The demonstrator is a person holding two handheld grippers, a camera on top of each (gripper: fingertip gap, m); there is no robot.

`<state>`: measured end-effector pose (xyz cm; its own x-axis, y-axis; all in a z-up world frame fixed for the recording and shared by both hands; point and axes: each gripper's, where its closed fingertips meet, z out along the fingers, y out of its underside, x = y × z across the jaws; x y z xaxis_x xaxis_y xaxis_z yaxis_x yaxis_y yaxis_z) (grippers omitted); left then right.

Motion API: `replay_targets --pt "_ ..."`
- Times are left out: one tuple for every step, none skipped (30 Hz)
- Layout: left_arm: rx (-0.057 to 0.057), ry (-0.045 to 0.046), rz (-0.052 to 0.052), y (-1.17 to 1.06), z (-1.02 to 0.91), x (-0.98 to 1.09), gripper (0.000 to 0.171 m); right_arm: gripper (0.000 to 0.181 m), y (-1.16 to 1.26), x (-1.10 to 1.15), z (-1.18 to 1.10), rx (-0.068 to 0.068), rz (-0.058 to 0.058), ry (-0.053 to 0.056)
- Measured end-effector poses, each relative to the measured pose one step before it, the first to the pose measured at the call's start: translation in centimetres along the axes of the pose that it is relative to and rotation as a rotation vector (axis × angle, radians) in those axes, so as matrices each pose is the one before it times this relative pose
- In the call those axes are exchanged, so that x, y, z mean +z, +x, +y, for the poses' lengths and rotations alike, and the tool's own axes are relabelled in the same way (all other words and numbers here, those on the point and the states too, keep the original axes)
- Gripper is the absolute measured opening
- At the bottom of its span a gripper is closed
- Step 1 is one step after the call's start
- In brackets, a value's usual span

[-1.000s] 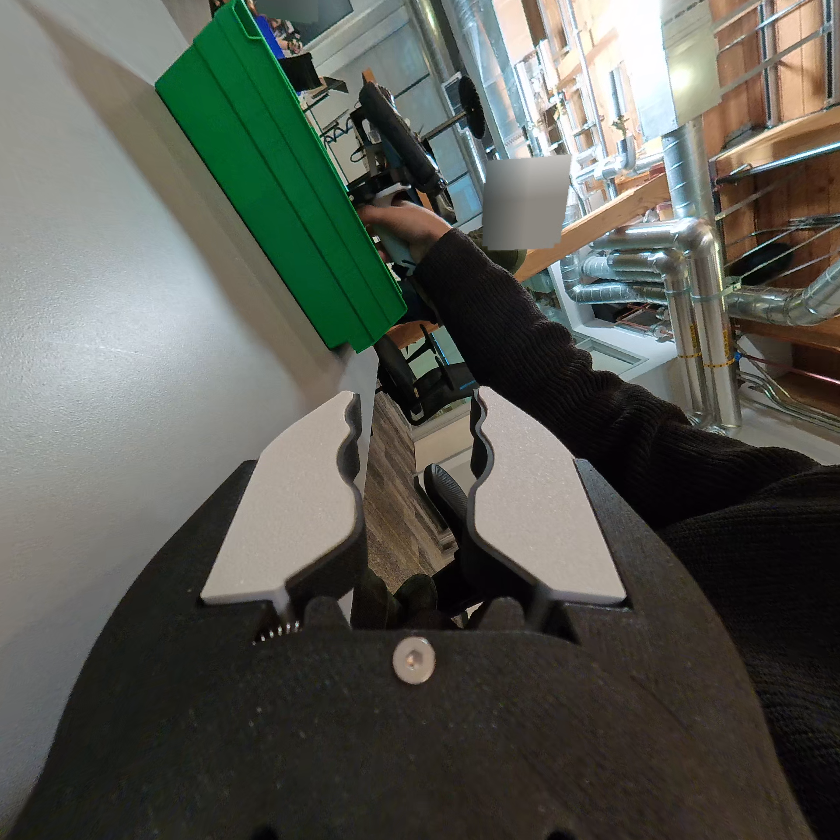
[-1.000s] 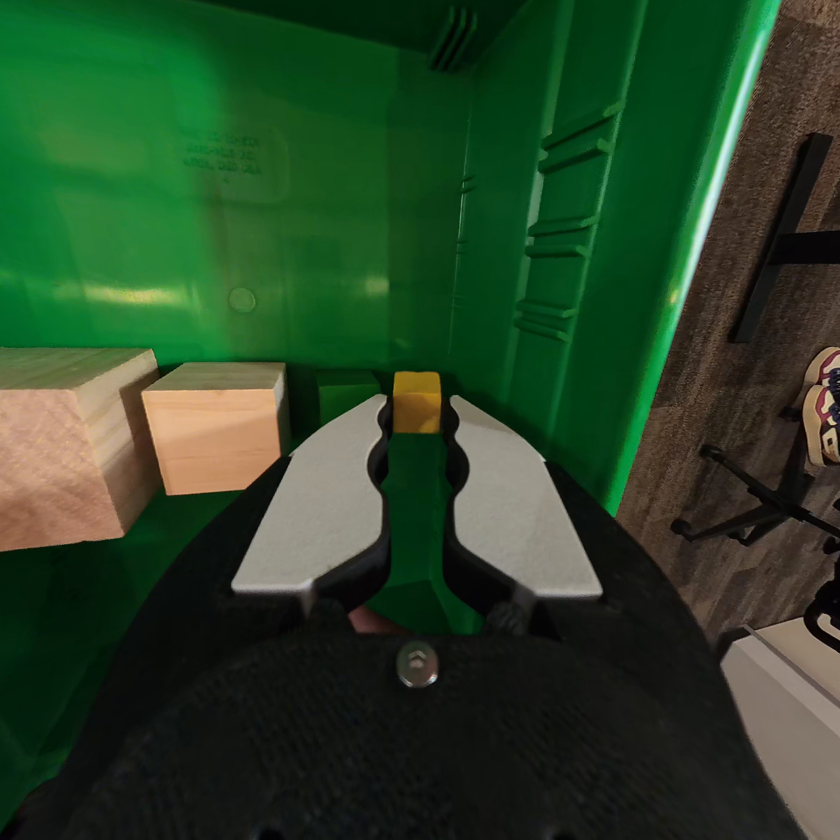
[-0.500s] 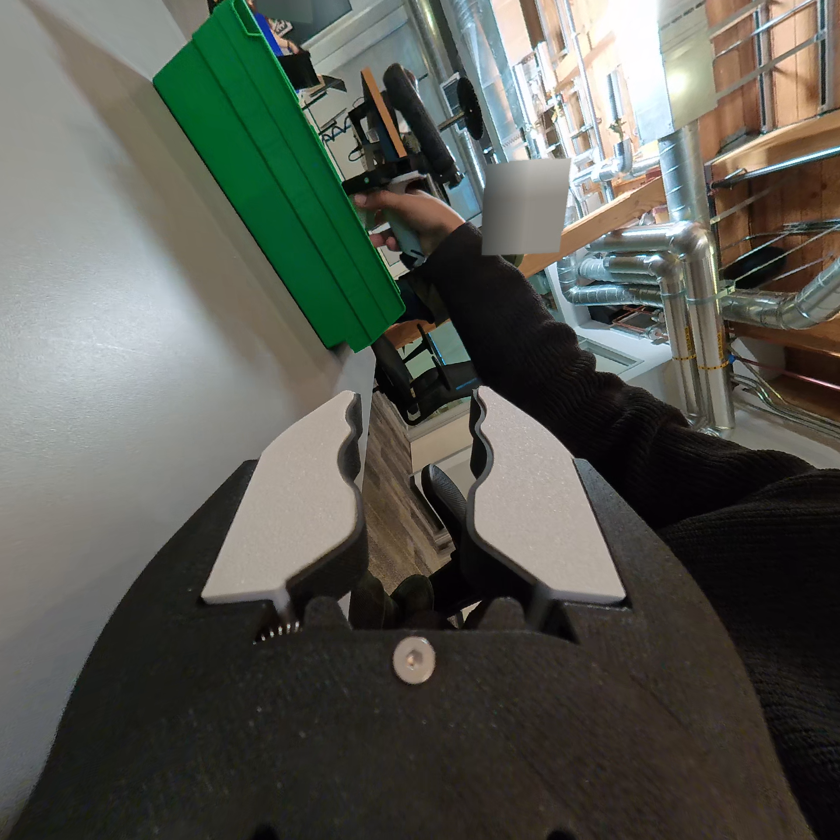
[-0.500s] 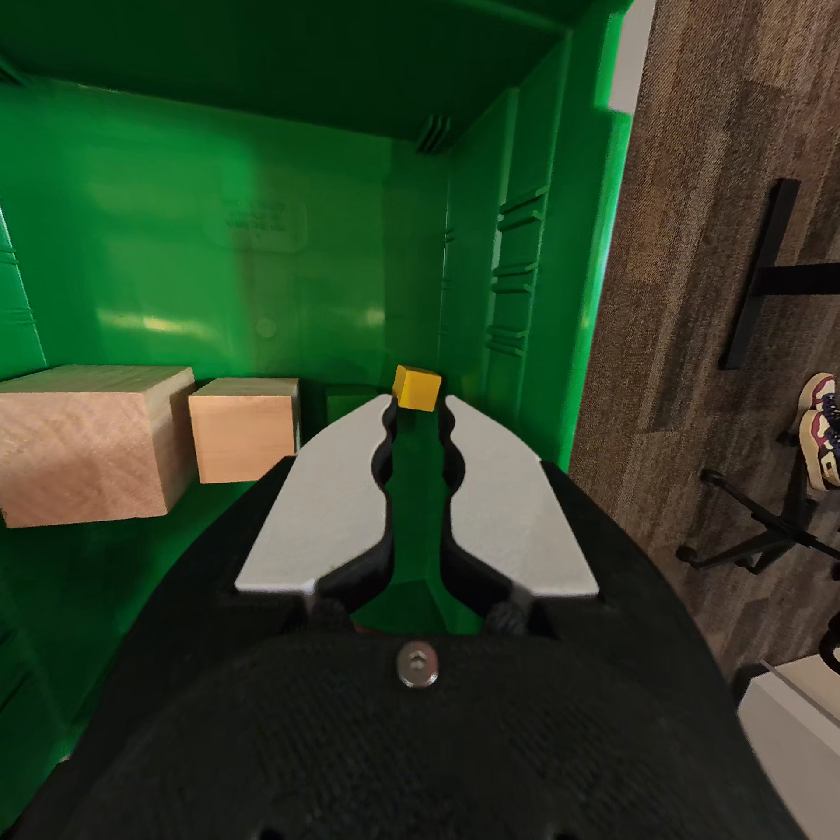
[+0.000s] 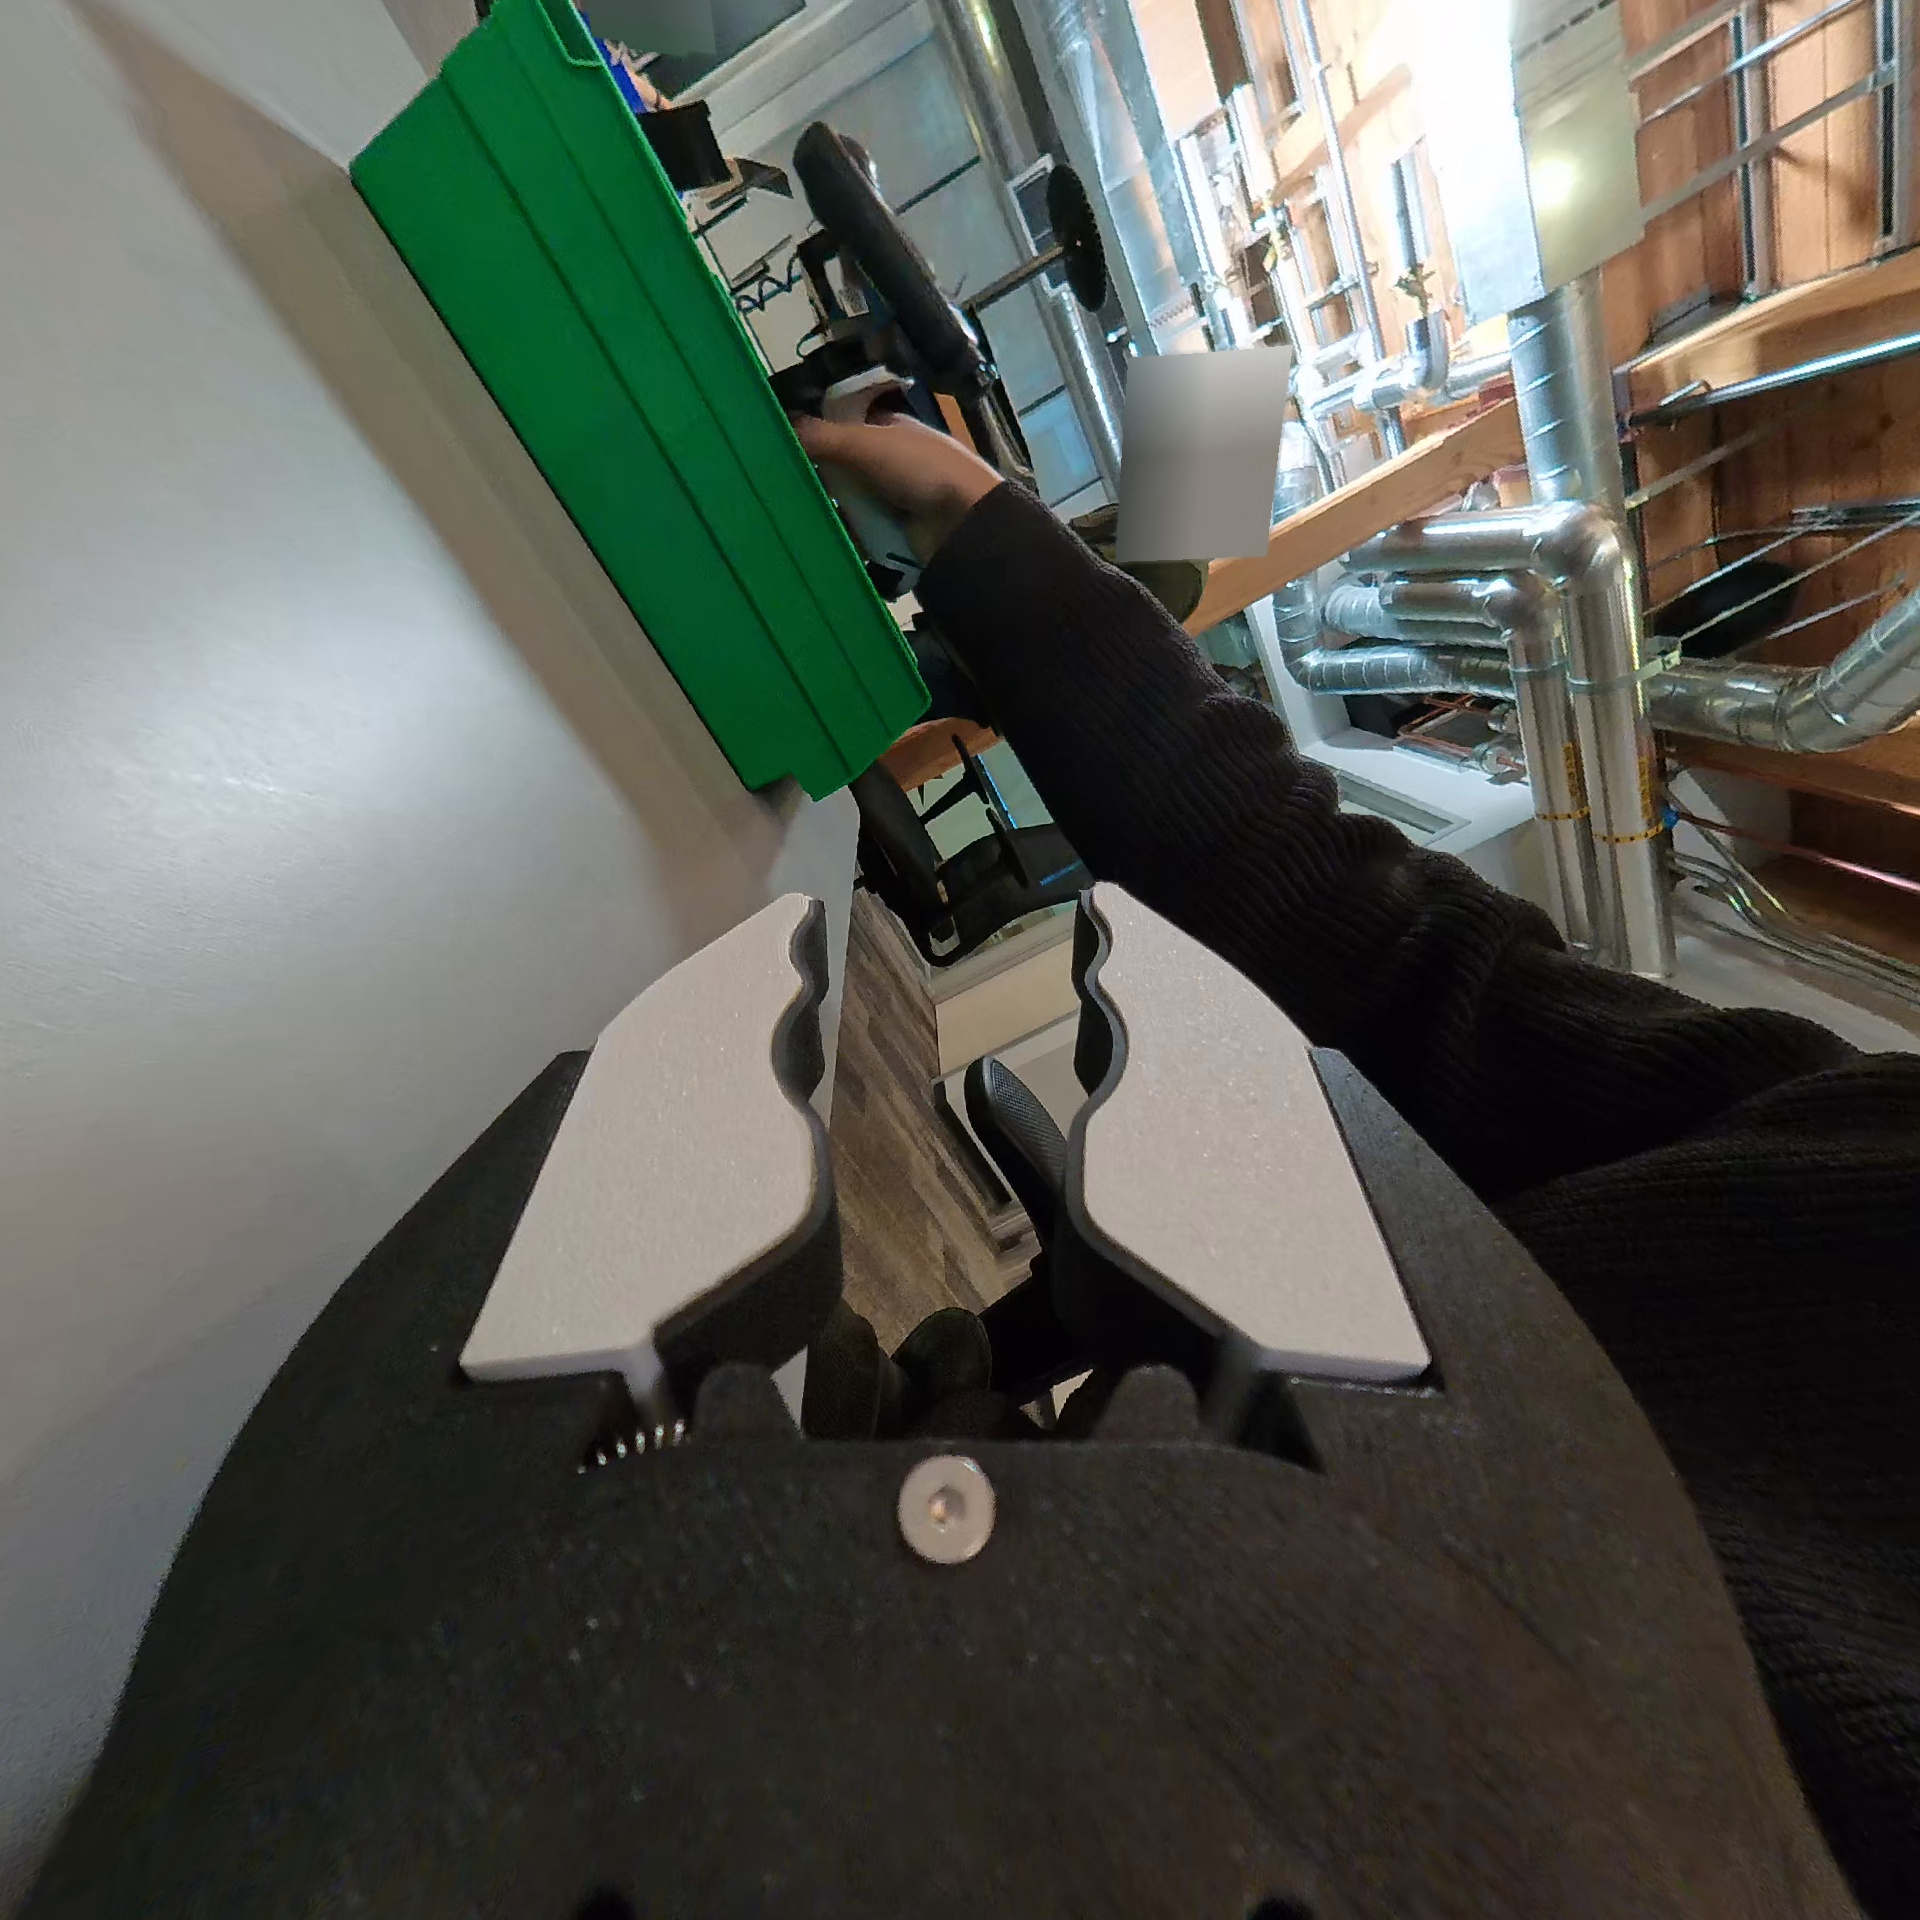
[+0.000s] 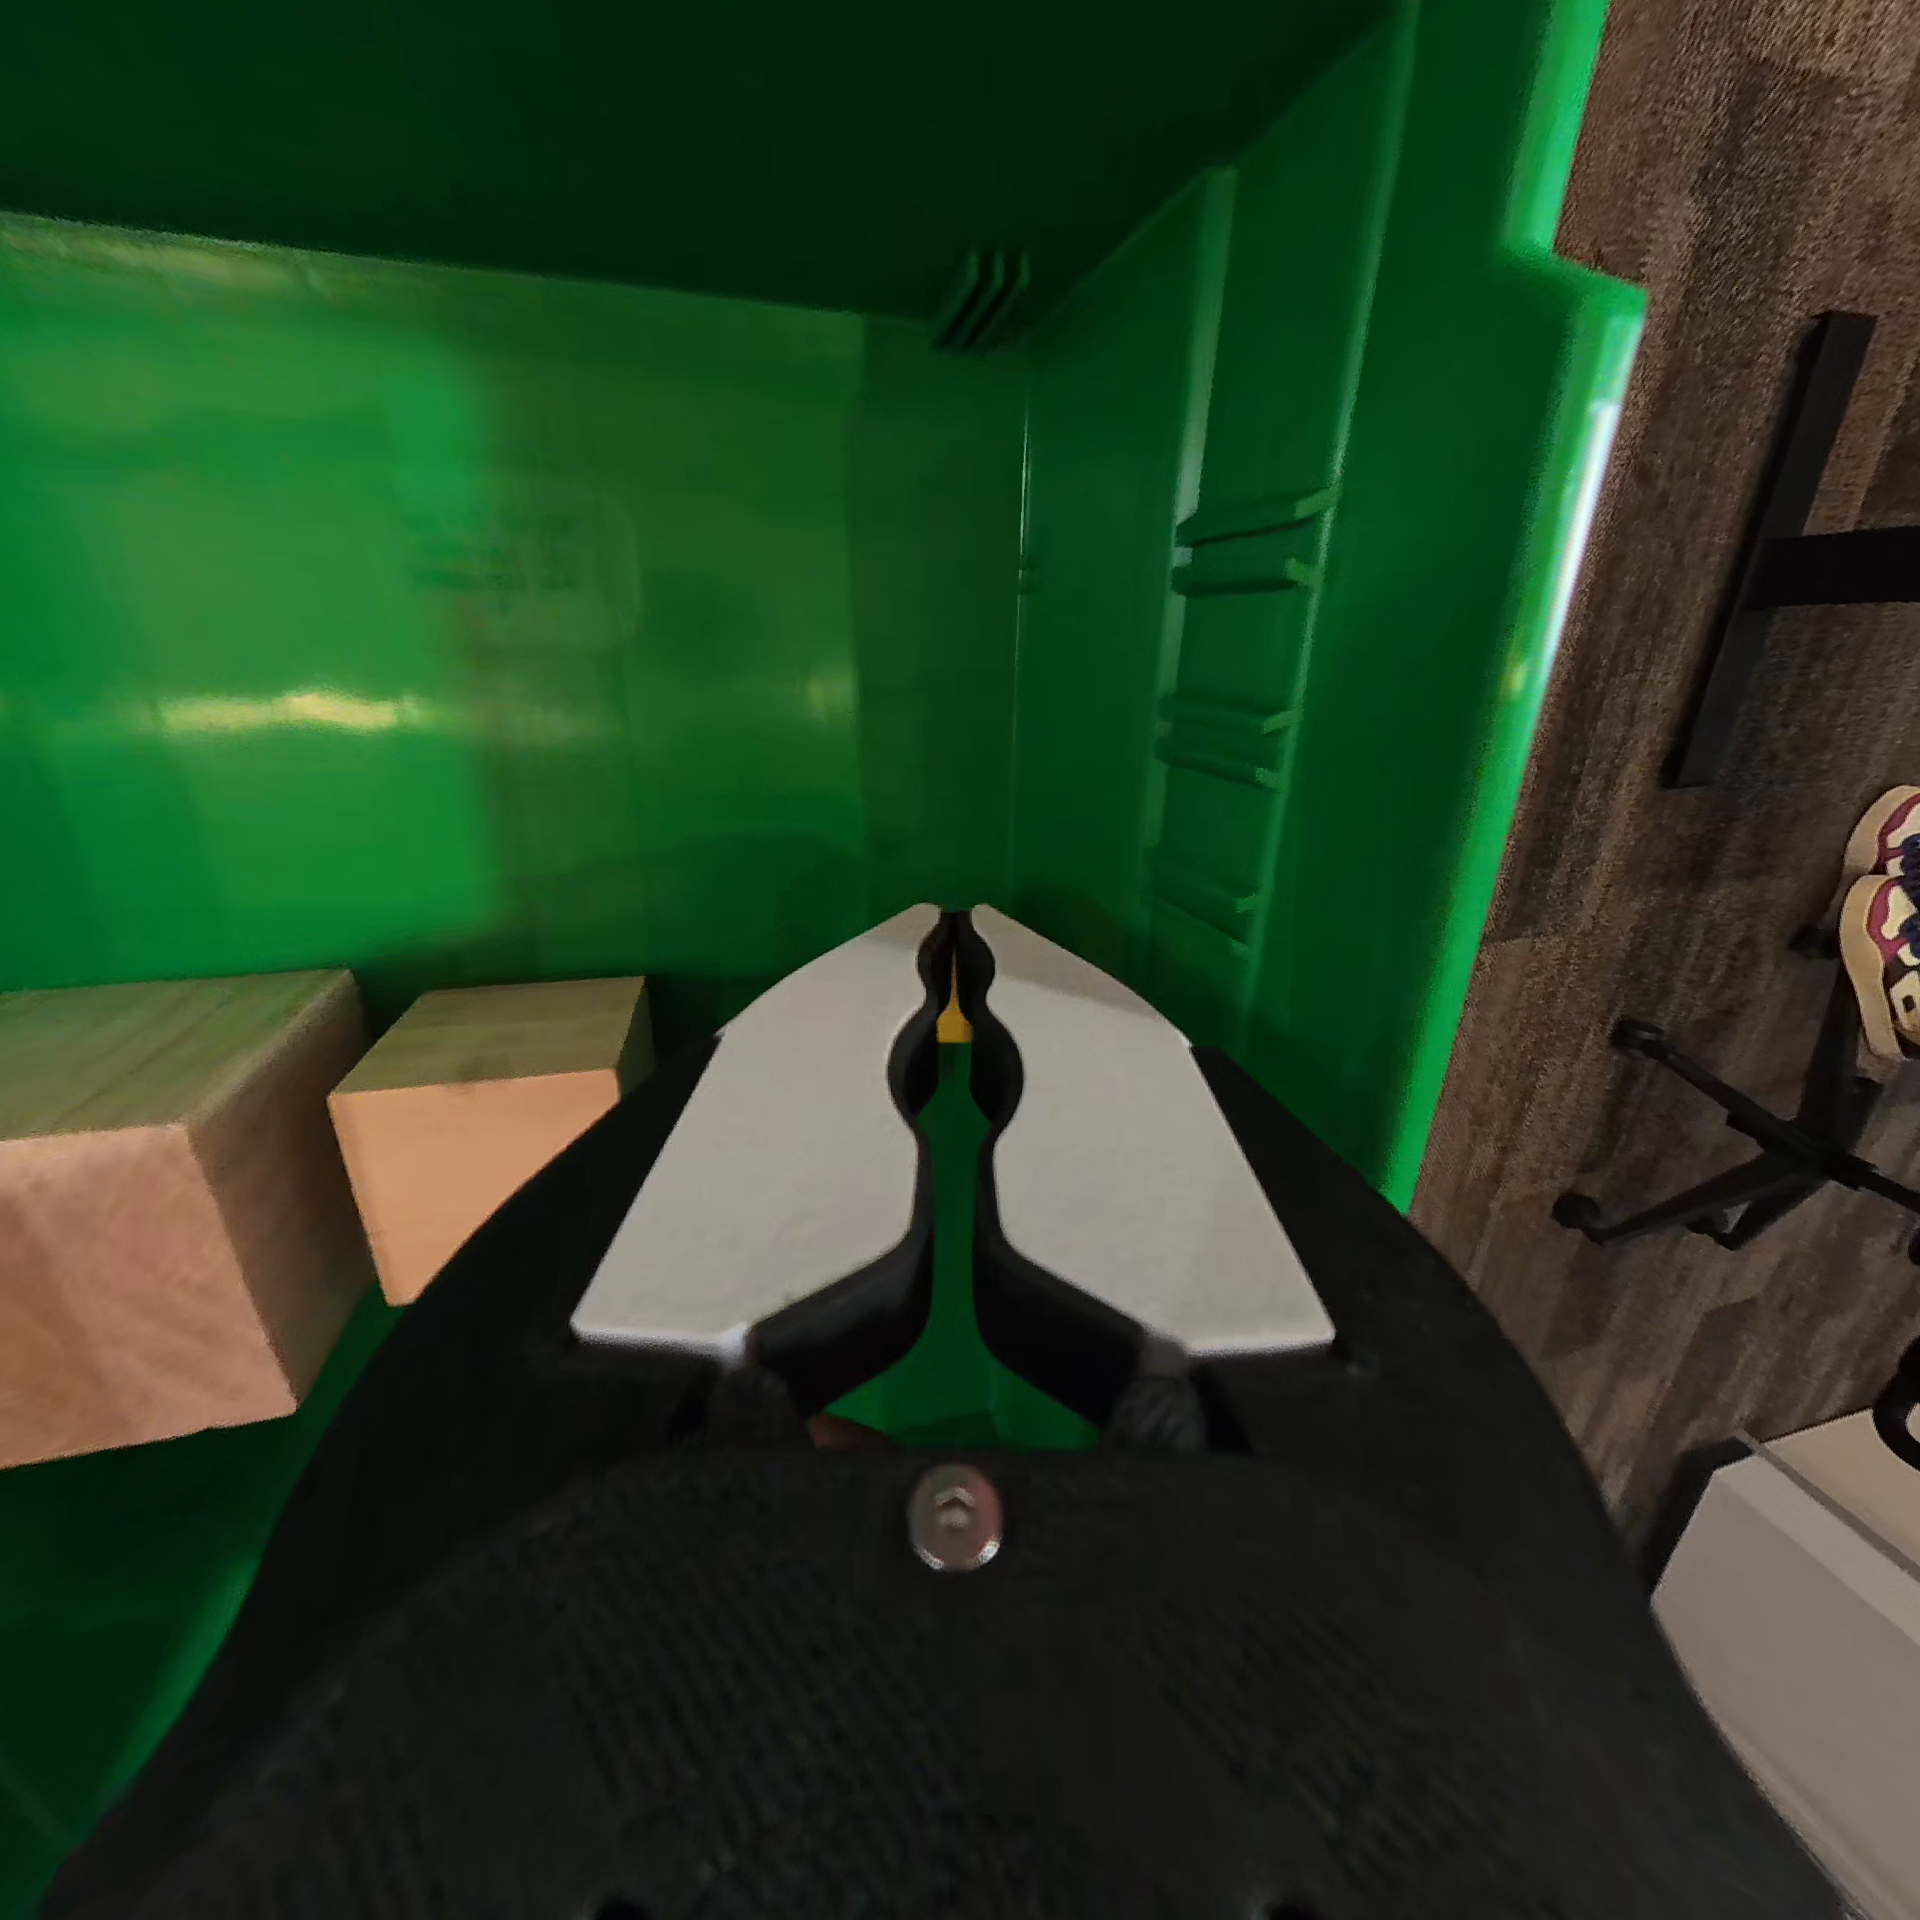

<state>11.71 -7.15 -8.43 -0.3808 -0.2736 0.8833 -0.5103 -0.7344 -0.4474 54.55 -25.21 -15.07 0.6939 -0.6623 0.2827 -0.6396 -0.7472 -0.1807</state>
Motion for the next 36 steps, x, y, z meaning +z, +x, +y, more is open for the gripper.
replay_targets --pt "-0.003 0.00166 0.0002 -0.031 -0.053 -0.023 0.046 0.001 0.066 0.174 0.015 0.0033 0.0003 -0.0041" --pt "-0.0032 0.00116 0.0008 -0.029 -0.035 -0.022 0.046 0.001 -0.029 0.139 0.02 0.0037 -0.0058 -0.0034" --pt "-0.0029 0.00044 0.0008 -0.032 -0.023 -0.013 0.046 0.001 -0.051 0.11 0.02 0.0016 -0.0054 -0.0024" --pt "-0.0024 0.0001 0.0009 -0.011 -0.013 -0.001 0.046 0.001 0.015 0.055 -0.013 -0.0015 0.0016 -0.0014" --pt "-0.0025 -0.0001 0.0007 -0.021 -0.006 -0.003 0.046 0.001 -0.019 0.033 -0.006 -0.0031 0.0022 -0.0023" --pt "-0.0026 -0.00048 0.0008 -0.002 0.016 0.014 0.046 0.001 -0.076 0.018 0.034 -0.0044 -0.0005 -0.0043" --pt "-0.0025 -0.00099 0.0014 0.001 0.018 0.018 0.046 0.001 -0.035 0.028 0.053 -0.0051 0.0031 -0.0051" --pt "-0.0023 -0.00088 0.0015 0.007 0.029 0.017 0.046 0.001 0.049 0.009 0.027 -0.0052 0.0077 -0.0025" --pt "-0.0013 -0.0009 0.0011 0.027 0.029 0.02 0.046 0.001 0.022 0.012 0.019 -0.0035 0.0048 -0.0014" --pt "0.0003 -0.00105 0.0005 0.019 0.024 0.006 0.046 0.001 -0.007 0.014 0.069 -0.0002 0.0005 -0.0047" --pt "0.0017 -0.00051 -0.0003 0.028 0.009 0.007 0.046 0.001 0.019 0.021 0.081 0.0001 0.0005 -0.0044" --pt "0.0021 -0.00006 -0.0003 0.024 -0.004 0.004 0.046 0.001 0.034 0.021 0.082 -0.0012 0.0021 -0.0036" --pt "0.0013 0.00004 0.0001 0.013 -0.004 -0.004 0.046 0.001 0.032 0.025 0.125 -0.003 0.0026 -0.0046" --pt "0.0002 0.00025 -0.0001 0.016 -0.014 -0.009 0.046 0.001 0.002 0.04 0.163 -0.0034 0.0014 -0.0056" --pt "-0.0005 0.00091 -0.0001 0.001 -0.021 -0.014 0.046 0.001 -0.052 0.047 0.172 -0.003 -0.0007 -0.0048" --pt "-0.0005 0.00132 0.0 0.002 -0.027 -0.011 0.046 0.001 -0.061 0.076 0.185 -0.0038 -0.0006 -0.004" --pt "0.0 0.00048 -0.0001 -0.002 -0.006 0.003 0.046 0.001 -0.054 0.062 0.174 -0.0034 -0.0002 -0.0034" --pt "0.0007 -0.00097 0.0 0.012 0.006 0.01 0.046 0.001 -0.067 0.031 0.176 -0.0013 -0.0025 -0.0032" --pt "0.001 -0.0014 -0.0002 0.003 0.031 0.018 0.046 0.001 -0.011 0.001 0.13 0.0 0.0001 -0.0002" --pt "0.0005 -0.00068 0.0001 0.011 0.019 0.009 0.046 0.001 0.084 -0.071 -0.008 0.0018 0.0046 0.0078" --pt "0.0 -0.00053 0.0007 0.023 0.017 0.01 0.046 0.001 -0.005 -0.14 -0.108 0.0042 -0.0031 0.0126" --pt "0.0001 -0.00072 0.0 0.004 0.024 0.007 0.046 0.001 -0.073 -0.152 -0.037 0.0049 -0.0083 0.0063" --pt "0.0003 -0.00054 -0.0002 -0.007 0.009 0.01 0.046 0.001 -0.015 -0.165 -0.032 0.0001 -0.0031 0.0045" --pt "0.0 -0.00041 -0.0006 -0.02 0.004 0.003 0.046 0.001 0.073 -0.209 -0.073 -0.0035 0.0032 0.0063" --pt "-0.0003 0.0001 -0.0002 -0.016 -0.01 0.001 0.046 0.001 0.108 -0.246 -0.128 -0.0025 0.0045 0.0082" --pt "-0.0003 0.0004 -0.0004 -0.009 -0.018 0.004 0.046 0.001 0.049 -0.282 -0.151 0.0001 -0.0004 0.0097" --pt "0.0 0.00071 -0.0003 -0.006 -0.017 -0.001 0.046 0.001 0.027 -0.255 -0.129 0.0037 -0.0038 0.0085" --pt "0.0 0.00023 -0.0001 -0.004 -0.01 -0.005 0.046 0.001 0.012 -0.18 -0.08 0.0026 -0.0043 0.0049" --pt "-0.0001 -0.0004 0.0001 -0.011 0.004 0.003 0.046 0.001 0.035 -0.11 -0.009 -0.0006 -0.0008 0.0007" --pt "-0.0004 -0.00074 -0.0002 -0.012 0.009 0.001 0.046 0.001 0.063 -0.029 0.042 -0.0023 0.0029 -0.0028" --pt "-0.0008 -0.00029 0.0001 -0.012 0.015 0.009 0.046 0.001 0.059 0.013 0.032 -0.0027 0.0037 -0.0021" --pt "-0.0009 -0.00033 0.0003 0.003 0.018 0.016 0.046 0.001 0.016 0.045 0.03 -0.0009 0.0016 -0.002" --pt "-0.0003 -0.00036 0.0005 0.011 0.012 0.004 0.046 0.001 -0.025 0.096 0.004 0.001 -0.0003 -0.0011" --pt "0.0006 -0.00039 0.0001 0.02 0.009 -0.001 0.046 0.001 -0.093 0.135 0.009 0.0026 -0.003 -0.0024" --pt "0.0011 -0.00024 0.0 0.004 0.006 0.006 0.046 0.001 -0.075 0.169 0.021 0.0028 -0.0018 -0.0039" --pt "0.0006 -0.00013 -0.0001 0.0 -0.01 -0.006 0.046 0.001 -0.072 0.202 0.021 0.0003 0.0018 -0.0041"
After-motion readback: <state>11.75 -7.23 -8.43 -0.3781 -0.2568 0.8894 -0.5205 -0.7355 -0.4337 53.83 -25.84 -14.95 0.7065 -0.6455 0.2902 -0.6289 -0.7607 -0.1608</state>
